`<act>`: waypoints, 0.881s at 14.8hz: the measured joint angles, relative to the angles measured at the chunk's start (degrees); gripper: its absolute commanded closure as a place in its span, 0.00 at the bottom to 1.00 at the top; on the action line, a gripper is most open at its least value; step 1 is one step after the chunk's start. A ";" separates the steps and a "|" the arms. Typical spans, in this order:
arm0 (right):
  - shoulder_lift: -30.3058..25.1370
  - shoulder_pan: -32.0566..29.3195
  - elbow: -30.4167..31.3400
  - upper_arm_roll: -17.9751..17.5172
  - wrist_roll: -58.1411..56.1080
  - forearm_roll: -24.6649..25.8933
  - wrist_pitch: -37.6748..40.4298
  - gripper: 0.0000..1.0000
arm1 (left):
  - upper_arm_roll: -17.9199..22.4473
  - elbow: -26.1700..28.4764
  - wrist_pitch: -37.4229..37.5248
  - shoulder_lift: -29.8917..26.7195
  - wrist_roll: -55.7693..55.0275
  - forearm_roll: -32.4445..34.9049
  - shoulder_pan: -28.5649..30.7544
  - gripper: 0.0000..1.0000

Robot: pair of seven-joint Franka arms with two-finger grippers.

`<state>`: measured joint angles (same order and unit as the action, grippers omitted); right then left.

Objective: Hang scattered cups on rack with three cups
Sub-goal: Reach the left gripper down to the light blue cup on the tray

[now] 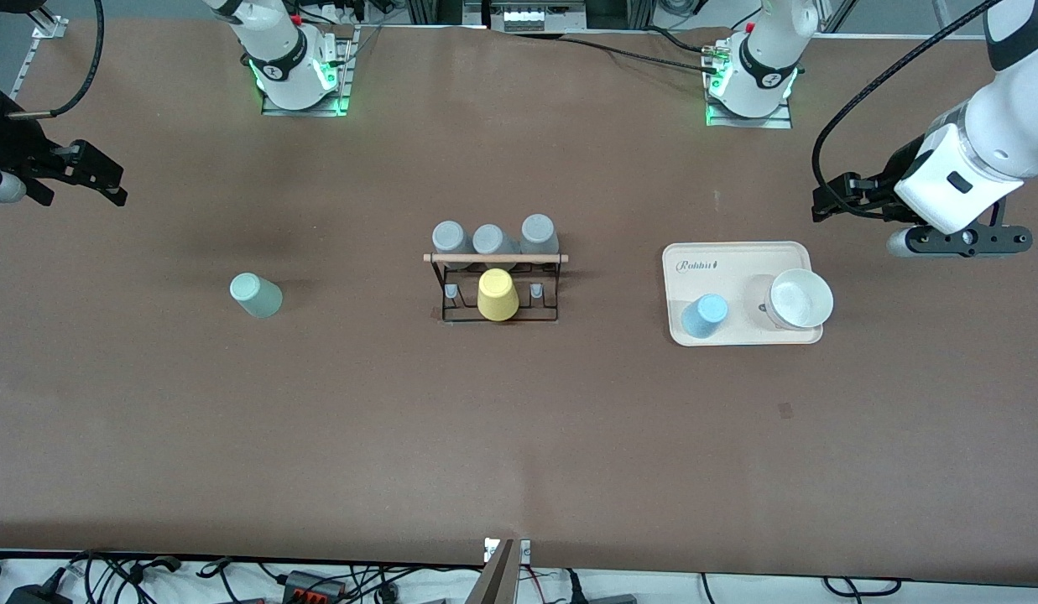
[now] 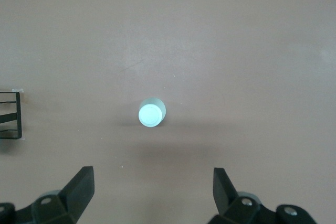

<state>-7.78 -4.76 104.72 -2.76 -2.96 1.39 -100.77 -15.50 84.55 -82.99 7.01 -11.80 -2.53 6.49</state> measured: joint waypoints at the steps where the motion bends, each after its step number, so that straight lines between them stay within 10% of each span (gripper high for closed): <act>1: 0.00 0.00 -0.01 0.00 0.00 0.00 0.03 0.00 | 0.00 0.00 0.12 -0.01 -0.04 0.00 0.00 0.00; 13: 0.00 0.00 -0.02 0.00 0.00 0.00 0.25 0.00 | -0.30 0.29 0.35 0.79 -0.57 -0.07 -0.02 0.00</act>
<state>-7.78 -4.76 104.69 -2.76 -2.95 1.39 -100.53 -15.80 84.84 -82.64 7.80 -12.36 -2.60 6.47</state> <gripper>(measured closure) 0.000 0.000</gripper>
